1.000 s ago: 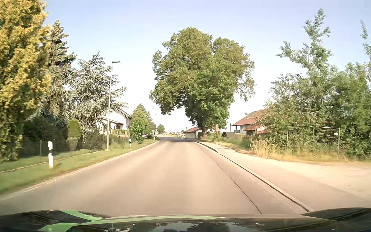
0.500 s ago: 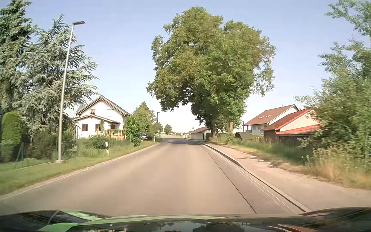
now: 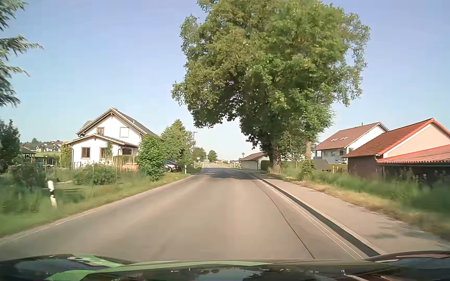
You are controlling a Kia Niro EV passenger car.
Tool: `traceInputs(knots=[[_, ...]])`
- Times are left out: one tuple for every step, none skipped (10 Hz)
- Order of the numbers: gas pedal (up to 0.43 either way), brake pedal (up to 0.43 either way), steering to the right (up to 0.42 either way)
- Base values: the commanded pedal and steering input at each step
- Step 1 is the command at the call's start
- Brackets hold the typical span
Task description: Follow the waypoints while adhering to traffic rules and regulations
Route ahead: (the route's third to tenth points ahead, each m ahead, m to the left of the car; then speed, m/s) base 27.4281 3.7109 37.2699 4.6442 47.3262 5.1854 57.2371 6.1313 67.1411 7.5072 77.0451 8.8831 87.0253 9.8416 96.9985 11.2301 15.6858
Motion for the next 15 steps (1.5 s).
traceInputs(knots=[[0.047, 0.000, -0.013], [0.047, 0.000, -0.013], [0.059, 0.000, -0.013], [0.059, 0.000, -0.014], [0.067, 0.000, -0.013], [0.087, 0.000, -0.013], [0.098, 0.000, -0.013], [0.118, 0.000, -0.013], [0.130, 0.000, -0.012], [0.130, 0.000, -0.013], [0.157, 0.000, -0.012], [0.157, 0.000, -0.012], [0.157, 0.000, -0.011], [0.157, 0.000, -0.010], [0.157, 0.000, -0.007]])
